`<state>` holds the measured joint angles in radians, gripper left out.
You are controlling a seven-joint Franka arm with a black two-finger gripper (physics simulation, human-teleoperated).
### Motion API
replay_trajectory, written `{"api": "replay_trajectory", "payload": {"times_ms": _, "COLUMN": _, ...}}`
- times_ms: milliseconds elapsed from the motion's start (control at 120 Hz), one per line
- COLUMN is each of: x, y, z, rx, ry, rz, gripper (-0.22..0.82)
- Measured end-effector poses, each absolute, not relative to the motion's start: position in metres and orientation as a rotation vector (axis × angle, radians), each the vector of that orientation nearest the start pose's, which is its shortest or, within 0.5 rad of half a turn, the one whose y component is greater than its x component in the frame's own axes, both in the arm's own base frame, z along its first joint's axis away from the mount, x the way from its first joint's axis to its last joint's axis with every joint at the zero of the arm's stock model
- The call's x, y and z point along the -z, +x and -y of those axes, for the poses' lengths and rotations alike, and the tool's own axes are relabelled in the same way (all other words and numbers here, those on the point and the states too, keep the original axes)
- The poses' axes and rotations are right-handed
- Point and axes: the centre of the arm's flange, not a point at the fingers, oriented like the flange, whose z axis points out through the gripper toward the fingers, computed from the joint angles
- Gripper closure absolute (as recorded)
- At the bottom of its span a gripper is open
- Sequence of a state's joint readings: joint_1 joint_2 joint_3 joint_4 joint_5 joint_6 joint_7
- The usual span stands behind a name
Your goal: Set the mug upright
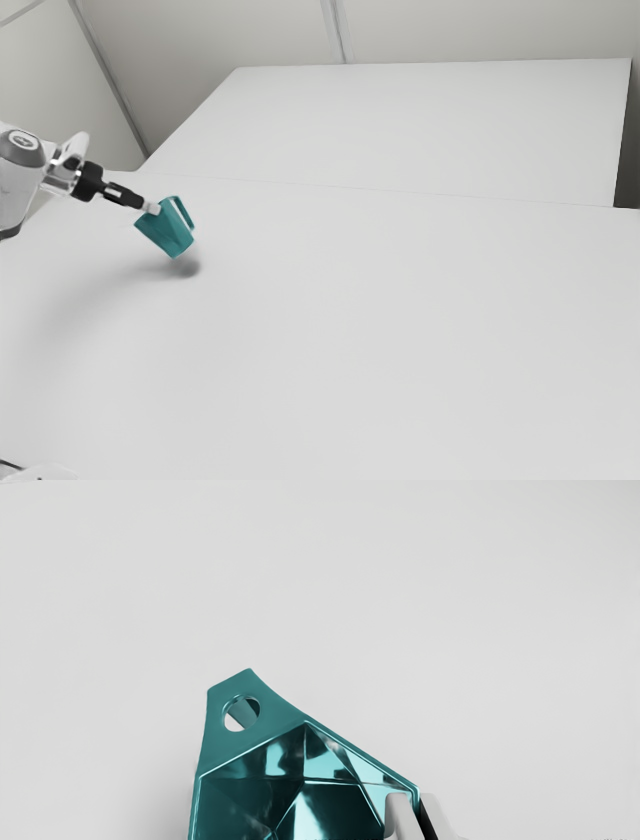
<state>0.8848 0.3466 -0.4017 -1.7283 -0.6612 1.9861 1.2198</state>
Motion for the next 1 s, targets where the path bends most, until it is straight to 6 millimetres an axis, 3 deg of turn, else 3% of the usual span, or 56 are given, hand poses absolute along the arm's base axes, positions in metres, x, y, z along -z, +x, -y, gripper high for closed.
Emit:
{"api": "replay_trajectory", "payload": {"times_ms": 300, "x": -0.438, "y": 0.590, "z": -0.197, "rx": -0.498, "ry": 2.537, "rz": 0.593, "gripper": 0.79}}
{"api": "replay_trajectory", "payload": {"times_ms": 583, "x": -0.435, "y": 0.591, "z": -0.123, "rx": -0.254, "ry": 2.671, "rz": 0.681, "gripper": 0.79}}
{"api": "replay_trajectory", "payload": {"times_ms": 1000, "x": -0.418, "y": 0.590, "z": -0.087, "rx": 0.027, "ry": 2.889, "rz": 0.620, "gripper": 0.79}}
